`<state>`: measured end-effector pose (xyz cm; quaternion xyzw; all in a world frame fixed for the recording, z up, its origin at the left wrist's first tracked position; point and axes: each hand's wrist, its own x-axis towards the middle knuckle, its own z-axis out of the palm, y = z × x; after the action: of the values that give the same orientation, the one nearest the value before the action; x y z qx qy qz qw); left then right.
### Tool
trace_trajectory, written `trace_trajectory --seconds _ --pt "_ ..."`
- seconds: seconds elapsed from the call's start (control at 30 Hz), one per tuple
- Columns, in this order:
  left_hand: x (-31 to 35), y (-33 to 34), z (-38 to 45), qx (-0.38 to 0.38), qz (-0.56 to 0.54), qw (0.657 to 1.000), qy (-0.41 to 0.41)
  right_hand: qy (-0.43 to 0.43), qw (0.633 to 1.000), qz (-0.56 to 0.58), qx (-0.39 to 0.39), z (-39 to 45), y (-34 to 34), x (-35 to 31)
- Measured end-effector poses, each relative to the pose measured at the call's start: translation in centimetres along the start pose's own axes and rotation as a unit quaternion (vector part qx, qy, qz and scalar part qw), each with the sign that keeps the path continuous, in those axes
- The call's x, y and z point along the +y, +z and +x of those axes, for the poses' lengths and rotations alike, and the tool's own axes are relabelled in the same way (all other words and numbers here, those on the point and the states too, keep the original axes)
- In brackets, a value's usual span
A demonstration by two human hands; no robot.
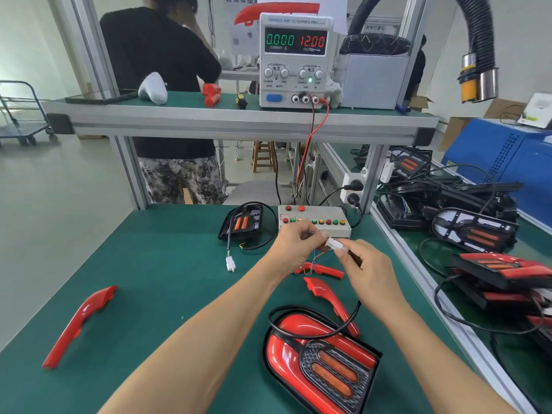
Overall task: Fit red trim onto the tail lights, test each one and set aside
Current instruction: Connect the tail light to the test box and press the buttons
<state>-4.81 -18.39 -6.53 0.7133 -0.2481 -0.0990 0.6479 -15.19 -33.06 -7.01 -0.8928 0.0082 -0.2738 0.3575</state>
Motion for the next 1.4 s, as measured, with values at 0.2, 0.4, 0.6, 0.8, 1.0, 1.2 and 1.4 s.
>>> trace_trajectory --seconds 0.2,0.4,0.6,0.8,1.0,1.2,1.4 --pt "0.3 0.3 -0.4 -0.006 0.007 1.0 -0.004 -0.021 1.0 -0.004 -0.005 0.1 0.3 0.0" --pt "0.2 0.1 -0.4 -0.007 0.015 1.0 -0.007 -0.024 1.0 -0.003 -0.004 -0.1 0.2 -0.1" --pt "-0.2 0.3 -0.3 -0.014 0.015 1.0 -0.007 -0.024 1.0 -0.004 -0.008 -0.2 0.4 0.3" --pt "-0.6 0.3 -0.8 -0.021 0.003 1.0 -0.013 -0.02 1.0 0.007 -0.017 -0.6 0.7 0.8" --pt "-0.9 0.3 -0.5 -0.025 0.011 1.0 -0.01 0.012 0.999 0.021 -0.031 -0.4 0.8 1.3" --pt "-0.8 -0.4 -0.6 -0.067 -0.008 0.997 -0.022 0.064 0.995 0.068 -0.037 -0.7 0.6 2.1" --pt "-0.8 -1.0 -0.4 -0.111 -0.01 0.993 -0.04 0.049 0.997 0.047 -0.036 -0.9 0.6 1.9"
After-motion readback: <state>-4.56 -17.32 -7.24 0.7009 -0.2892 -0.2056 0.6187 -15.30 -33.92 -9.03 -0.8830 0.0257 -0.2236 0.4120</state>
